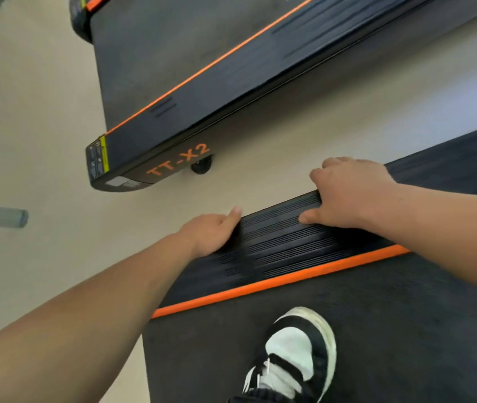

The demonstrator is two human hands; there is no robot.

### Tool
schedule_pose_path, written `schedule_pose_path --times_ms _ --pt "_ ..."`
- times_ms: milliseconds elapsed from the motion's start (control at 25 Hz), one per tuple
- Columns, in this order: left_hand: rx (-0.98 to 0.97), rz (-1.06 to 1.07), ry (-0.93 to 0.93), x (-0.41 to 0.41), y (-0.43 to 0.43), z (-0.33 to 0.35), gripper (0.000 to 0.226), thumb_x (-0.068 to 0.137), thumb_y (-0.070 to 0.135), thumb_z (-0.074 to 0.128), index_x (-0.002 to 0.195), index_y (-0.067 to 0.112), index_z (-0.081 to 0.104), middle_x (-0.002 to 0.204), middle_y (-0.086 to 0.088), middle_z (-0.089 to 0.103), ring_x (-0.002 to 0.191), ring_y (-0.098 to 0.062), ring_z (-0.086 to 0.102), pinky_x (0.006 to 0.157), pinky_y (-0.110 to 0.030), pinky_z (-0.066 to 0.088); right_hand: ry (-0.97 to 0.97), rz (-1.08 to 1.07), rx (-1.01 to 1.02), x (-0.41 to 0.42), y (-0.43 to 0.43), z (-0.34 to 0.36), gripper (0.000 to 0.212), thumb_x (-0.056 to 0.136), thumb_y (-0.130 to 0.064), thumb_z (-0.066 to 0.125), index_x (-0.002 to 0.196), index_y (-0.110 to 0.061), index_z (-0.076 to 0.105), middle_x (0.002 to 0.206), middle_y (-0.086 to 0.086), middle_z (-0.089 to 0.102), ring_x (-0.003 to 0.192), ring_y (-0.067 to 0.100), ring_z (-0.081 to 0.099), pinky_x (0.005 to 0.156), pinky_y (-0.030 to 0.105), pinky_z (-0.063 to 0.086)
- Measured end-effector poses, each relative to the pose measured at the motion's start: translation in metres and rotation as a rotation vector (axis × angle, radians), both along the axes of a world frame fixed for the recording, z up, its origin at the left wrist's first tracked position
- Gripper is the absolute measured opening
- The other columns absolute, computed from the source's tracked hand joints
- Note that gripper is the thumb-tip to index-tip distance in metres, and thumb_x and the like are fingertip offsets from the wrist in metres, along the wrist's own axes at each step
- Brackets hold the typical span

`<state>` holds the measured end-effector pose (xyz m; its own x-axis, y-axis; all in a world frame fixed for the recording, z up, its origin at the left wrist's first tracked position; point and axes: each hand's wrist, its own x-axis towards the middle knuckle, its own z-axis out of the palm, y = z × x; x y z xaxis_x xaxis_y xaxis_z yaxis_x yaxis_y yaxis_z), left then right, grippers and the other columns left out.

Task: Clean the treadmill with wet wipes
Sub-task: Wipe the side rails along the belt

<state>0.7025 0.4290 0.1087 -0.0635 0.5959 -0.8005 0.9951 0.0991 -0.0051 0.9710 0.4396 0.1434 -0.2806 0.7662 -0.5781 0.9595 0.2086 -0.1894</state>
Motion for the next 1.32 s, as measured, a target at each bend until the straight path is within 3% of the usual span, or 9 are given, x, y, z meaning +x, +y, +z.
schedule_pose_path --times_ms 200,400,480,560,680,880,1080,1200,1320 --pt "-0.126 0.216 0.151 -0.03 0.0 0.007 0.101 0.089 0.084 0.007 0.155 0.016 0.04 0.164 -0.009 0.032 0.15 -0.03 0.03 0.122 -0.045 0.019 0.017 0.04 0.018 -0.002 -0.01 0.007 0.058 0.091 -0.068 0.057 0.126 -0.021 0.055 0.121 0.001 0.052 0.122 0.023 0.051 0.077 0.036 0.04" --pt "-0.072 0.142 -0.154 0.092 0.021 -0.003 0.082 0.096 0.077 0.019 0.149 0.023 0.049 0.159 -0.004 0.04 0.146 -0.029 0.036 0.119 -0.04 0.024 0.031 -0.017 0.044 0.039 -0.015 0.015 0.054 0.092 -0.064 0.059 0.124 -0.021 0.056 0.121 -0.001 0.051 0.125 0.021 0.048 0.079 0.038 0.044" --pt "-0.022 -0.006 -0.253 0.145 0.03 -0.007 0.067 0.102 0.066 0.02 0.136 0.027 0.061 0.147 -0.003 0.055 0.136 -0.029 0.047 0.112 -0.038 0.034 0.024 -0.035 0.066 0.056 -0.021 0.018 0.054 0.092 -0.062 0.059 0.128 -0.021 0.056 0.124 0.0 0.05 0.127 0.021 0.047 0.081 0.039 0.047" --pt "0.105 -0.145 -0.315 0.178 0.032 -0.01 0.051 0.105 0.055 0.023 0.101 0.028 0.067 0.113 -0.001 0.068 0.115 -0.028 0.058 0.095 -0.037 0.044 0.028 -0.063 0.065 0.071 -0.028 0.014 0.055 0.092 -0.06 0.06 0.131 -0.021 0.054 0.127 0.0 0.049 0.13 0.022 0.045 0.084 0.041 0.05" --pt "0.301 -0.233 -0.321 0.179 0.021 -0.013 0.045 0.106 0.048 0.026 0.074 0.025 0.046 0.086 -0.001 0.063 0.094 -0.032 0.059 0.081 -0.04 0.047 0.008 -0.051 0.051 0.088 -0.04 0.006 0.057 0.093 -0.058 0.06 0.136 -0.02 0.051 0.136 0.003 0.044 0.135 0.023 0.038 0.088 0.041 0.05" --pt "0.282 -0.147 0.056 0.099 -0.002 0.018 0.05 0.107 0.043 0.018 0.099 0.02 0.061 0.114 -0.014 0.068 0.105 -0.035 0.06 0.093 -0.04 0.048 0.023 0.051 0.081 0.071 -0.049 -0.002 0.065 0.096 -0.055 0.057 0.146 -0.016 0.042 0.151 0.01 0.037 0.145 0.03 0.028 0.1 0.046 0.046" --pt "0.339 0.06 -0.01 0.064 -0.042 0.085 0.049 0.11 0.035 0.024 0.102 0.011 0.065 0.102 -0.011 0.066 0.099 -0.029 0.058 0.085 -0.033 0.041 0.024 0.183 -0.141 0.016 -0.063 -0.001 0.087 0.091 -0.063 0.059 0.156 -0.016 0.027 0.158 0.01 0.027 0.15 0.041 0.015 0.105 0.057 0.044" --pt "0.319 0.043 0.032 0.049 -0.075 0.131 0.044 0.111 0.036 0.026 0.098 0.015 0.063 0.091 -0.002 0.065 0.09 -0.02 0.058 0.078 -0.028 0.039 -0.058 0.235 -0.168 0.004 -0.049 0.014 0.086 0.09 -0.072 0.051 0.151 -0.013 0.042 0.153 0.009 0.039 0.144 0.041 0.034 0.108 0.054 0.045" --pt "0.326 0.09 0.005 0.026 -0.091 0.157 0.046 0.111 0.033 0.028 0.091 0.013 0.064 0.083 -0.001 0.065 0.075 0.003 0.057 0.066 -0.012 0.038 -0.116 0.214 -0.212 0.008 -0.041 0.019 0.099 0.086 -0.078 0.051 0.158 -0.014 0.026 0.153 0.008 0.046 0.137 0.034 0.048 0.108 0.049 0.045"
